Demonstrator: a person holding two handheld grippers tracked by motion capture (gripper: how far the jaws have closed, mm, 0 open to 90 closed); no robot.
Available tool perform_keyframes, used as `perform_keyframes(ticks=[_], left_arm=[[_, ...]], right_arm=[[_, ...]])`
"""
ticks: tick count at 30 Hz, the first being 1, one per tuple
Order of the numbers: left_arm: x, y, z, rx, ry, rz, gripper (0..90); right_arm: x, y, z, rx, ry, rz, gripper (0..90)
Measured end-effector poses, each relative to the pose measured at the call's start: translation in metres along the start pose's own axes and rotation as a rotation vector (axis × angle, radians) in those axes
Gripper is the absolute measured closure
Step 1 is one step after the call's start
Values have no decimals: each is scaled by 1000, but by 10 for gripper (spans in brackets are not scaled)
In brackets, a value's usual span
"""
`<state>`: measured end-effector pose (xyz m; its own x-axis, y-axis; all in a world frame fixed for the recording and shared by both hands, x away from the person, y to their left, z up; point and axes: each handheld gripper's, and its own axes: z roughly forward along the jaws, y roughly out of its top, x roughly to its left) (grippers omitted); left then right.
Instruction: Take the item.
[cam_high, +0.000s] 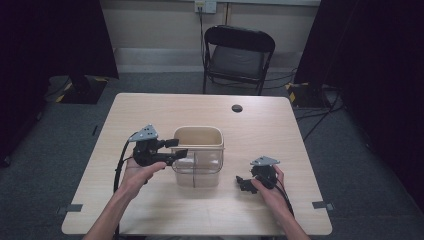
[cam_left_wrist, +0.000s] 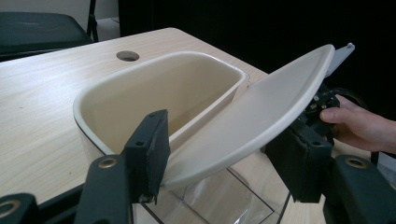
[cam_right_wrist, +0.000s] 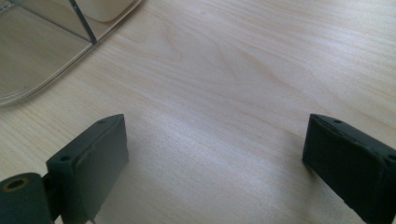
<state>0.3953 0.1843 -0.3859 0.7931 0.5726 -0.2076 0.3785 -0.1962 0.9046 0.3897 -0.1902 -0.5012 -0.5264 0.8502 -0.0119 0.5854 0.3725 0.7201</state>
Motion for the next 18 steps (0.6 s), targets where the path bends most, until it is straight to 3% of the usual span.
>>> perform_keyframes(ticks=[18], left_arm=[[0, 0, 0, -4, 3, -4, 409]], right_arm=[[0, 0, 0, 0, 0, 0, 62]])
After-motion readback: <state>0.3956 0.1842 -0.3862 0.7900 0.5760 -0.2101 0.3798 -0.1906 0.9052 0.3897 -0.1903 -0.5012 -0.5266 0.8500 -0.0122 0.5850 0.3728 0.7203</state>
